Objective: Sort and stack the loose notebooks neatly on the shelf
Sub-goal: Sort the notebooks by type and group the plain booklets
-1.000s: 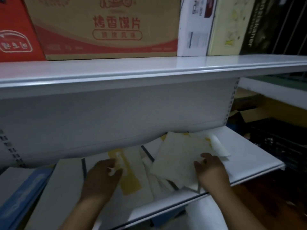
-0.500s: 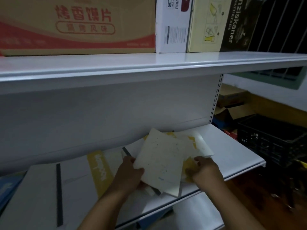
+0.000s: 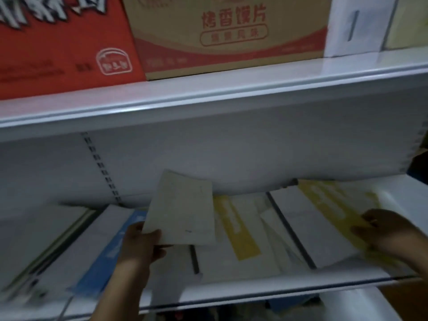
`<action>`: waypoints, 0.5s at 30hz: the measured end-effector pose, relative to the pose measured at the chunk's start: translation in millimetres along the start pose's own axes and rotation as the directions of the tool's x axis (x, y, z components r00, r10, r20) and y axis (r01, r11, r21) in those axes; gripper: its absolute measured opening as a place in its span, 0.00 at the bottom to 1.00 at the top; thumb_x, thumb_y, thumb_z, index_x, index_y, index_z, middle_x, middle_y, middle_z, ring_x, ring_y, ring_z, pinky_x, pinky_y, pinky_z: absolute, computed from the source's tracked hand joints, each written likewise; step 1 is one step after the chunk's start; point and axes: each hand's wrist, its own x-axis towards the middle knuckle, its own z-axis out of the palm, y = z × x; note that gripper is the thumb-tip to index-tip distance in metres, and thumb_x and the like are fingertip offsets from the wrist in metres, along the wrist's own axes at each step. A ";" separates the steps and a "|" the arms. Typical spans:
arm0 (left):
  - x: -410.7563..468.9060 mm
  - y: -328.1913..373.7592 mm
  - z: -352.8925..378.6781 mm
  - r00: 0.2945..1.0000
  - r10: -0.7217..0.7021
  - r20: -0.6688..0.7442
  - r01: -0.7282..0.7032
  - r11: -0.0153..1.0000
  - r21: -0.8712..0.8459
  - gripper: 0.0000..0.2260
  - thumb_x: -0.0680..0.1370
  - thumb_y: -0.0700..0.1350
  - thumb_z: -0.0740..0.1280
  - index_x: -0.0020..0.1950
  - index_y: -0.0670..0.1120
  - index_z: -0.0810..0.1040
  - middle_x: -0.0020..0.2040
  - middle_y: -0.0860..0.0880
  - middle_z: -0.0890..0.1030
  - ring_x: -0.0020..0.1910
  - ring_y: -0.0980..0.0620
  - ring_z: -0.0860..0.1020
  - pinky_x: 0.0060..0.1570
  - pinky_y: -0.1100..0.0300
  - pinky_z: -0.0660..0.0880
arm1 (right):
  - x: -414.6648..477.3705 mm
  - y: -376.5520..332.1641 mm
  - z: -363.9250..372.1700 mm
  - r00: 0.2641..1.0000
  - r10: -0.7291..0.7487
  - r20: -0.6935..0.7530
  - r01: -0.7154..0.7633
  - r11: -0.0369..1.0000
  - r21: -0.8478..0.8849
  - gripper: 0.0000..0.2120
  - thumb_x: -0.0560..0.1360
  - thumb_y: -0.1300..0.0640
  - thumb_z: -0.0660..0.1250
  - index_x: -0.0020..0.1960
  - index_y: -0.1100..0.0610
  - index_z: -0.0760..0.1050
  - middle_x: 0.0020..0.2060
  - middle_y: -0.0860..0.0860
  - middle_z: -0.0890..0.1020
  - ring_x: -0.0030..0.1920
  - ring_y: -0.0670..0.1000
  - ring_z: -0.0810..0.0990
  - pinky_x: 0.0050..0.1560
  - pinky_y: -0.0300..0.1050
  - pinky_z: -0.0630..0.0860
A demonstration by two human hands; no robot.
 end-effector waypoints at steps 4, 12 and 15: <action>4.4 -15.0 -33.6 0.996 -0.036 -0.078 0.046 0.991 0.126 0.11 0.77 0.33 0.60 0.54 0.45 0.63 0.53 0.41 0.70 0.36 0.42 0.74 0.29 0.54 0.73 | -13.5 -44.1 3.9 0.996 -0.088 0.016 0.067 0.860 0.505 0.14 0.73 0.60 0.69 0.57 0.61 0.72 0.40 0.55 0.78 0.32 0.58 0.81 0.31 0.45 0.74; 13.1 -39.6 -62.1 0.976 0.218 -0.024 -0.115 0.603 0.789 0.21 0.69 0.41 0.70 0.61 0.42 0.74 0.59 0.39 0.74 0.58 0.39 0.74 0.56 0.53 0.70 | -51.9 -122.7 119.4 0.962 -0.247 0.120 0.113 0.754 0.646 0.04 0.74 0.61 0.67 0.41 0.58 0.74 0.39 0.58 0.80 0.34 0.55 0.79 0.34 0.47 0.78; 9.1 -40.8 -56.4 0.948 0.312 0.054 -0.238 0.591 0.771 0.19 0.69 0.40 0.71 0.60 0.43 0.77 0.62 0.40 0.75 0.61 0.40 0.73 0.62 0.53 0.68 | -55.8 -128.5 138.1 0.946 -0.323 0.026 0.288 0.873 0.393 0.09 0.73 0.52 0.69 0.39 0.50 0.70 0.37 0.48 0.77 0.34 0.45 0.75 0.31 0.37 0.68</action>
